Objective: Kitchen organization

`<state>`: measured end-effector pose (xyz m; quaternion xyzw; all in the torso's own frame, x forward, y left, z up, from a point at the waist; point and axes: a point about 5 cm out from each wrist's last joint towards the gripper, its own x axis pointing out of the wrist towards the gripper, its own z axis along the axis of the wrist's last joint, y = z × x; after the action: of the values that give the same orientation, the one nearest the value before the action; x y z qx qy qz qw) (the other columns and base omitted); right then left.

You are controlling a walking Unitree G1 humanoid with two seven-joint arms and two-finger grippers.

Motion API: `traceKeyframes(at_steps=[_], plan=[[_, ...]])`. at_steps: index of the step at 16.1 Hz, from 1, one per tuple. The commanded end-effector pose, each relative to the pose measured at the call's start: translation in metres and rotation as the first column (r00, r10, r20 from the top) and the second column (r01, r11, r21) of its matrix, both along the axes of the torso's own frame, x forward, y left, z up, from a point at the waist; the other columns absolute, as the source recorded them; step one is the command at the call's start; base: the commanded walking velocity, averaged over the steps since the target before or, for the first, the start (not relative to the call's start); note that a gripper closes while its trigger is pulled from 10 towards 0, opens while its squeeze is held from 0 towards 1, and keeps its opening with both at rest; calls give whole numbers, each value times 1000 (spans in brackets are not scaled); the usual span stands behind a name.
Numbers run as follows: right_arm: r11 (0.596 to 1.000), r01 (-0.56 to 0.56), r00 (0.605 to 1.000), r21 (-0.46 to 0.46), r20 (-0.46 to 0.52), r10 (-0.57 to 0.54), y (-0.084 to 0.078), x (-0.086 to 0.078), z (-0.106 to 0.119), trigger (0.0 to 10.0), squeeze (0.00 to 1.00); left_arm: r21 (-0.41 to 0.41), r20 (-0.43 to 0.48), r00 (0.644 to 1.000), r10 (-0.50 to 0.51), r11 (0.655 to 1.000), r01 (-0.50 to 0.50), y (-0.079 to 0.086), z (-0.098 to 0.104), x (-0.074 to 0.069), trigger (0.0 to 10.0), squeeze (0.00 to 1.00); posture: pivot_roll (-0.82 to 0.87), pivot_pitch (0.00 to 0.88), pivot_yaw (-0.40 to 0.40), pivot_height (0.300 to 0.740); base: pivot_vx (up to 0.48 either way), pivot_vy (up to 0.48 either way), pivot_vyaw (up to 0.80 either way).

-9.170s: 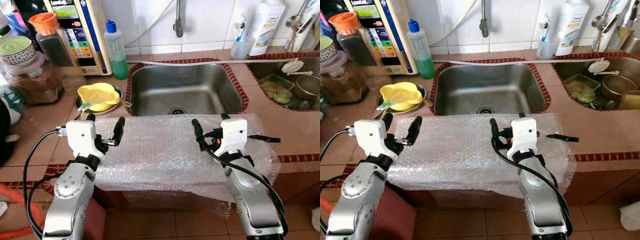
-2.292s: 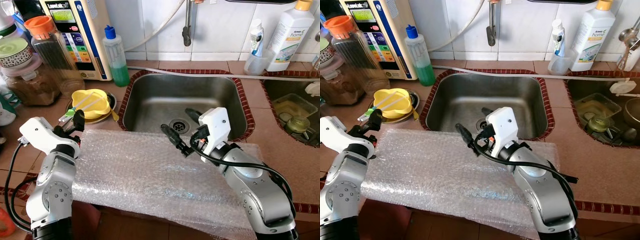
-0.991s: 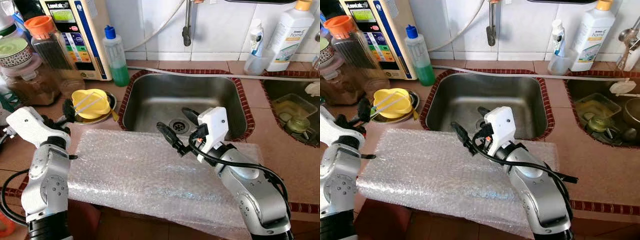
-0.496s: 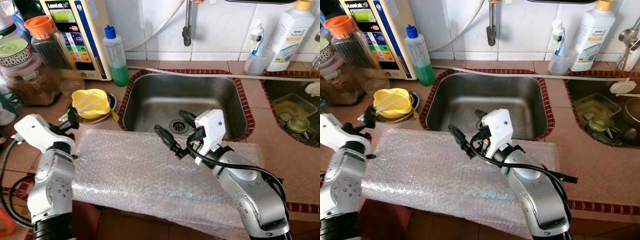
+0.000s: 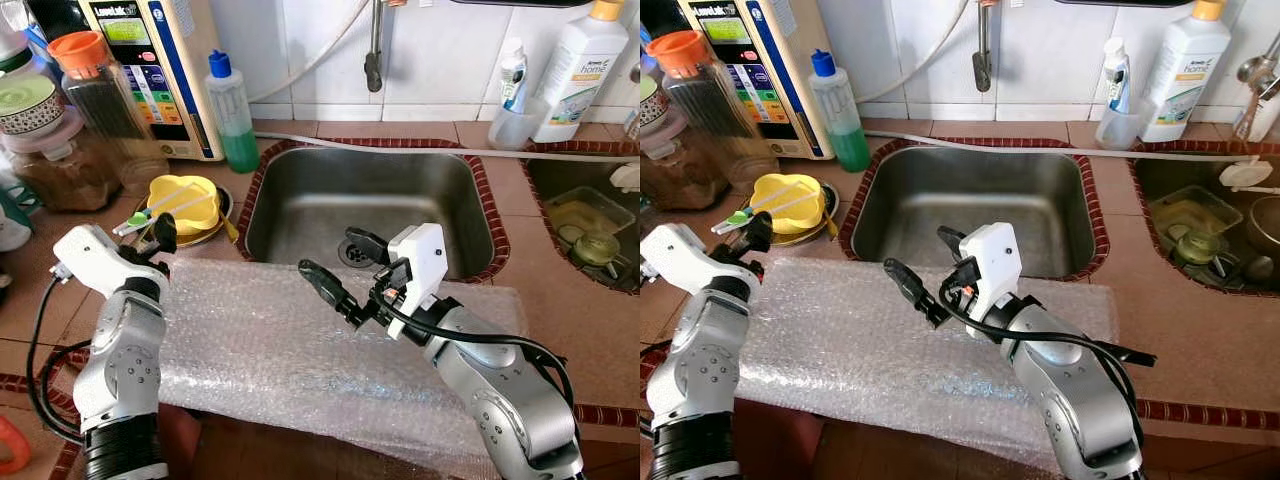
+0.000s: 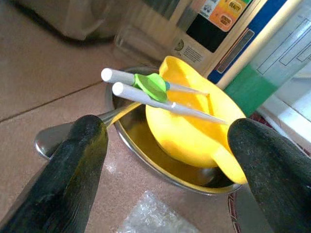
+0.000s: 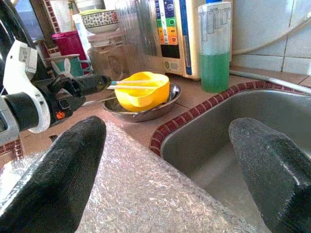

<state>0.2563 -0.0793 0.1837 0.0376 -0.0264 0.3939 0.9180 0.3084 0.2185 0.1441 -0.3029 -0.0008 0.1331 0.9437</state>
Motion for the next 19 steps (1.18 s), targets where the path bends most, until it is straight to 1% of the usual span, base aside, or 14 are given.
traceKeyframes(at_steps=[1,2,5,7,8,9,12,16,19], plan=[[1000,-27,1000,7,12,27,2,-4,4,10000,0,-15,9,1000,16,1000,-16,3,4,2,10000,0,-217,113,102,740,0,0,0],[1000,-28,1000,7,12,28,2,-4,4,10000,0,-28,5,1000,25,999,-24,4,3,2,10000,0,-215,111,100,740,0,0,0],[1000,-31,999,-5,20,31,3,-4,3,10000,0,-33,-2,998,57,998,-57,10,-1,2,10000,0,-213,111,97,740,0,0,0],[999,-34,999,-4,20,34,3,-5,4,10000,0,-96,-17,995,94,991,-96,15,-9,2,10000,0,-211,115,94,740,0,0,0],[999,-35,999,-4,20,35,3,-5,4,10000,0,-104,-19,995,97,990,-99,15,-9,2,10000,0,-211,115,94,740,0,0,0],[999,-37,999,0,16,37,4,-5,4,10000,0,-111,-22,995,101,989,-103,15,-11,4,10000,0,-211,118,90,740,0,0,0],[999,-40,999,1,11,40,4,-6,4,10000,0,-169,-20,994,106,980,-108,15,-14,12,10000,0,-217,121,88,740,0,0,0],[999,-33,999,-6,13,33,2,-7,4,10000,0,-177,29,996,87,981,-81,6,-6,16,10000,0,-230,121,88,740,0,0,0],[1000,-31,999,-6,14,31,2,-6,4,10000,0,-170,32,995,91,982,-84,8,-4,18,10000,0,-226,118,90,740,0,0,0]])
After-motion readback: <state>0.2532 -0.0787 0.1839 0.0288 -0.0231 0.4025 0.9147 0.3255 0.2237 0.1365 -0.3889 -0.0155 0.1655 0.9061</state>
